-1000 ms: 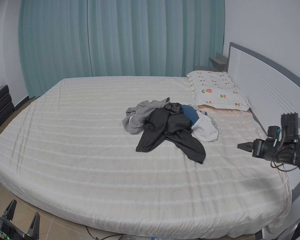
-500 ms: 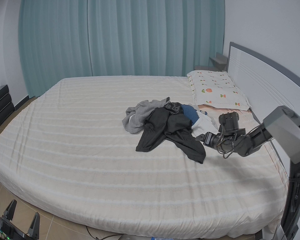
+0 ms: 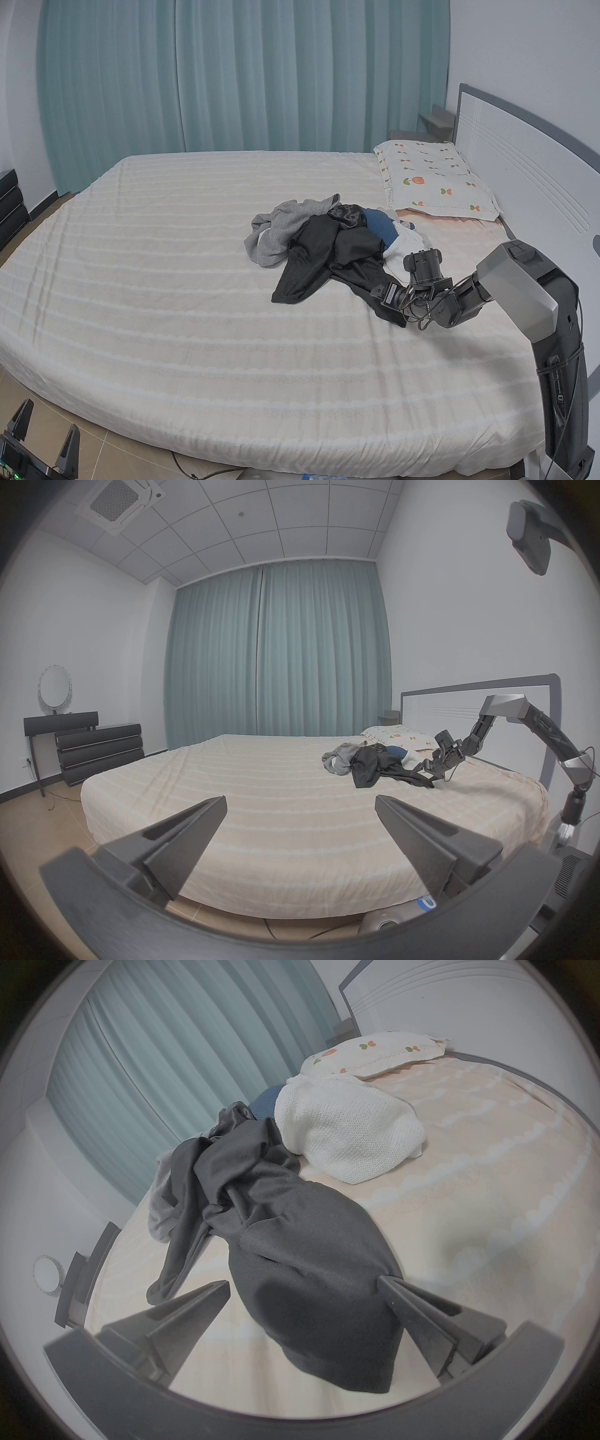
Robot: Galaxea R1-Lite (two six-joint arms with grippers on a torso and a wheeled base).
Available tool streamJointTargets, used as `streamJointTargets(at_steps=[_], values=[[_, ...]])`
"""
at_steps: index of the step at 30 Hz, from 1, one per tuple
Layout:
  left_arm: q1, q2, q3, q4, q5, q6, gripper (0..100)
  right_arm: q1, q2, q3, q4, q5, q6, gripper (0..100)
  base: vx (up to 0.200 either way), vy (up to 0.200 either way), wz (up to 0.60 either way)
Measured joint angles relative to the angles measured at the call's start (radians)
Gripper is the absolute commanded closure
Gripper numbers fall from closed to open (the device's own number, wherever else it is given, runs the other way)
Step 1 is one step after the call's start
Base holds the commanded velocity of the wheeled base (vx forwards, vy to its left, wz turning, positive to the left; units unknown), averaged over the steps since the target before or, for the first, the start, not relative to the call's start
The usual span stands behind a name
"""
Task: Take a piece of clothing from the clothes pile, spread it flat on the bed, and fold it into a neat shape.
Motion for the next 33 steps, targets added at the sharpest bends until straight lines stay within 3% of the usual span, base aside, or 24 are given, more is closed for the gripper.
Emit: streamJointTargets(at_steps=[8, 27, 28, 33], values=[[-0.001, 0.000, 0.000, 0.000, 0.000, 0.000, 0, -0.010, 0.014, -0.036, 0.001, -0.063, -0.013, 0, 0.000, 0.000, 0.00], [0.000, 0.000, 0.000, 0.000, 0.000, 0.000, 0, -0.020, 0.098, -0.123, 0.026, -0.057, -0.010, 0, 0.000, 0.000, 0.00], [0.000, 0.000, 0.000, 0.000, 0.000, 0.000, 0, -0.019, 0.106, -0.133, 0.026, -0.057, -0.008, 100, 0.000, 0.000, 0.00], [0.000, 0.000, 0.000, 0.000, 0.000, 0.000, 0, -0.019, 0.133, -0.163, 0.014, -0.053, 0.022, 100, 0.000, 0.000, 0.00]])
